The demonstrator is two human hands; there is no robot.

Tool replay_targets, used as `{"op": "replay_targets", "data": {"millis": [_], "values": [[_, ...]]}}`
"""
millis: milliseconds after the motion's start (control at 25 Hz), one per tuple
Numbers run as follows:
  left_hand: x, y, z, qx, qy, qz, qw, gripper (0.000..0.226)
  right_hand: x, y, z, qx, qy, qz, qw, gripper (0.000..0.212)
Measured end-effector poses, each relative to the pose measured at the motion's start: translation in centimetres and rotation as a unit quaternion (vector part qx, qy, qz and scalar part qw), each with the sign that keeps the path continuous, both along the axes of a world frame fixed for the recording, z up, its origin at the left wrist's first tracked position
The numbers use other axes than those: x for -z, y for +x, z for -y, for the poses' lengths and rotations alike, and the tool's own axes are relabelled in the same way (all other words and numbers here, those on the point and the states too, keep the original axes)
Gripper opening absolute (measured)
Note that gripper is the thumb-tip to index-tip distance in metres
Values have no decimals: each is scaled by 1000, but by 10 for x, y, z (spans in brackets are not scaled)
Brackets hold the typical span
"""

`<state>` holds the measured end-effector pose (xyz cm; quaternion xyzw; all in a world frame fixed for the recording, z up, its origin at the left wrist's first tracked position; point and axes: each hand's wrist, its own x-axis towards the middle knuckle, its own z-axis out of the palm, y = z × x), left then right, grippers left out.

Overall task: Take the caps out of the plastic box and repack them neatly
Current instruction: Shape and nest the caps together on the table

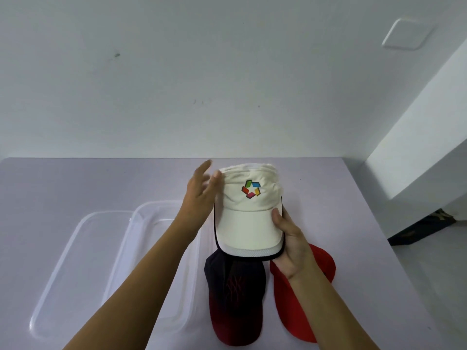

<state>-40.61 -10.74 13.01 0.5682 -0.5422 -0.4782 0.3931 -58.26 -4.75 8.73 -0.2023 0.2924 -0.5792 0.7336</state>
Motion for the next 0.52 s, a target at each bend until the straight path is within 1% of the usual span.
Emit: {"op": "replay_targets", "data": {"millis": [40,80,120,160,240,280,320,400,440,520], "values": [[6,0,-8,-2,116,-79,990,53,1,-2,2,14,4,9,1000,71],[11,-2,-18,15,215,-159,963,56,2,-2,4,25,6,13,1000,74],[16,-6,-28,42,278,-231,931,51,3,-2,6,33,5,14,999,75],[20,-10,-35,55,306,-307,899,45,3,-1,8,37,3,10,999,75],[23,-17,-41,42,301,-432,849,40,4,2,12,37,-6,-2,999,76],[26,-18,-41,30,288,-475,831,40,5,4,12,37,-7,-6,999,76],[27,-18,-40,24,276,-501,820,39,5,6,10,34,-5,1,999,75],[31,-15,-38,25,252,-525,812,38,4,11,5,24,17,51,998,74],[33,-14,-38,26,241,-523,817,39,4,15,1,18,34,82,996,76],[37,-13,-38,16,220,-488,845,43,9,22,-5,21,67,127,989,84]]}}
